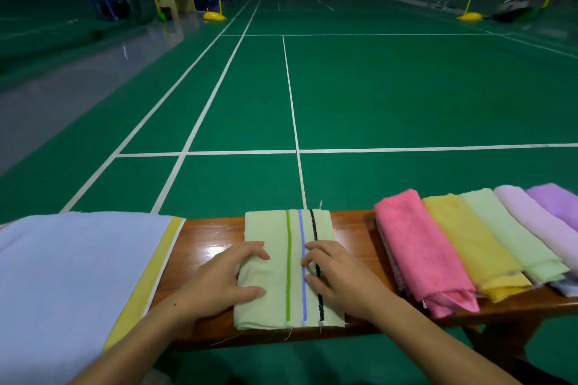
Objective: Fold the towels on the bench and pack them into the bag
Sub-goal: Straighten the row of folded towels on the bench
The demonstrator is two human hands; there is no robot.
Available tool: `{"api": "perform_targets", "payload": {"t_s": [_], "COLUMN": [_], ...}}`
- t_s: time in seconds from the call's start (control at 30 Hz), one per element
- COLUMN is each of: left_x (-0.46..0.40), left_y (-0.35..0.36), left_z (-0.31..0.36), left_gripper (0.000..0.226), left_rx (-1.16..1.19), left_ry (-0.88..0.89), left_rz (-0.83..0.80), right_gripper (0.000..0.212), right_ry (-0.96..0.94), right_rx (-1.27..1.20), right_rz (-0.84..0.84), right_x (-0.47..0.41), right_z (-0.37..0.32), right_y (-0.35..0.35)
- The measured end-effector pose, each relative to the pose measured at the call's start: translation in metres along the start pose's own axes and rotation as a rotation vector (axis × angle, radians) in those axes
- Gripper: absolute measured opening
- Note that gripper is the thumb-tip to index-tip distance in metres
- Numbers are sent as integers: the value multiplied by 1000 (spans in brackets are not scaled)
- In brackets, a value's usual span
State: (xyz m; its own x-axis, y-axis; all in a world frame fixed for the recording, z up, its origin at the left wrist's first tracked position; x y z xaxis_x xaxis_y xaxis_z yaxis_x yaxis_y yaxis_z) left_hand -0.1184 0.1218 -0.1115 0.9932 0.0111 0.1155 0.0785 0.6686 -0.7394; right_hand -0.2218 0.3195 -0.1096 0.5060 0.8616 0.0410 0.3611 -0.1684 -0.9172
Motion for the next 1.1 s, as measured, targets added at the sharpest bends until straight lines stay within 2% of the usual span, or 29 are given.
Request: {"api": "perform_targets", "payload": {"t_s": [0.1,0.2,0.4,0.5,0.73,0.9,1.0,1.1], "left_x": [0,9,25,26,16,11,9,9], "left_y": [-4,-5,8,7,0,-2,-4,-11], "left_z": [5,7,12,12,8,17,13,6], "left_gripper": [46,40,59,59,42,25,21,18], "left_rx": [35,-28,-266,-341,-400,-501,-452,-265], "left_ry": [23,33,60,53,49,85,68,28], "left_rz": [19,21,-85,-90,-61,-8,8,28], "right_gripper": [28,26,43,54,47,34,33,33], "right_ry": [-13,-29,-65,-54,-78,-116,-107,-71], "right_rx": [5,-105,-74,-79,68,232,262,118], "right_rz": [50,6,-119,-154,-96,45,74,57], "right_x": [4,15,34,31,20,9,4,2], "right_z": [-3,-10,-12,-16,-18,-22,-24,-17], "right_y": [-9,-8,8,8,3,2,2,-1]}}
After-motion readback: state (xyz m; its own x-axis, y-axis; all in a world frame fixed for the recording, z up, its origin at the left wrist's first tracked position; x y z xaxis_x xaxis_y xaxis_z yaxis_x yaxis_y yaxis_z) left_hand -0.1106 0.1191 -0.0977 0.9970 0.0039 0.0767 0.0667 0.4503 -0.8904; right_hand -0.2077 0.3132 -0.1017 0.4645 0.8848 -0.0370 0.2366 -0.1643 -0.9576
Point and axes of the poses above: each hand's wrist, its own x-axis away from the middle knuckle, its own y-axis out of the palm, z = x × y, the point moved 8 cm from there along -x, towards the middle knuckle, and after that the axes turned 6 degrees about -z, right-handed, at the moved point
